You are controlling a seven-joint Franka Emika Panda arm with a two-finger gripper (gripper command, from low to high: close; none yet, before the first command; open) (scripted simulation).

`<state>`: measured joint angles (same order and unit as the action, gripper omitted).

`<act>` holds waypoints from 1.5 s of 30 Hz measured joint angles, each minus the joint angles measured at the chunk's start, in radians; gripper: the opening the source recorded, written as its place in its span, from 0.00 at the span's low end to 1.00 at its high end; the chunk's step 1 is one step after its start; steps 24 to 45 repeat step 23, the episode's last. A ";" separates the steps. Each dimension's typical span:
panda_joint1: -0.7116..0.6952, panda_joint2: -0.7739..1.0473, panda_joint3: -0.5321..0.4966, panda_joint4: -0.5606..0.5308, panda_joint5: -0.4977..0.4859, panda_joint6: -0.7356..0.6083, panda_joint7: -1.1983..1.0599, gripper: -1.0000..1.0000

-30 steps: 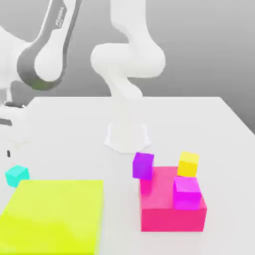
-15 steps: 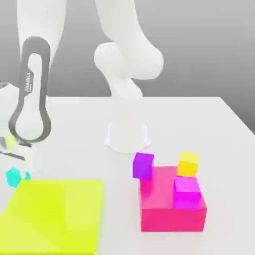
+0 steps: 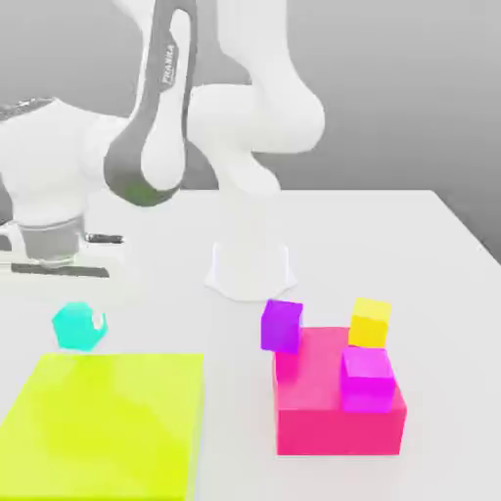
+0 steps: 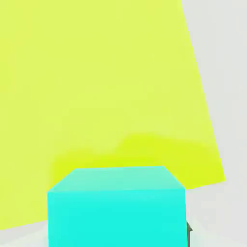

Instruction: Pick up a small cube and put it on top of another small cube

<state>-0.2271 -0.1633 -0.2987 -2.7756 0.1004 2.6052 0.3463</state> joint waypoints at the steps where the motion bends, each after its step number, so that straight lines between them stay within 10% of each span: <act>1: 0.017 -0.036 0.030 -0.013 -0.005 -0.022 0.027 0.00; 13: 0.255 -0.470 0.391 -0.174 0.003 -0.289 0.305 0.00; 19: 0.269 -0.336 0.439 -0.236 0.019 -0.091 0.321 0.00; 20: 0.270 -0.305 0.439 -0.245 0.017 -0.053 0.324 1.00; 45: 0.270 -0.305 0.439 -0.245 0.017 -0.053 0.324 1.00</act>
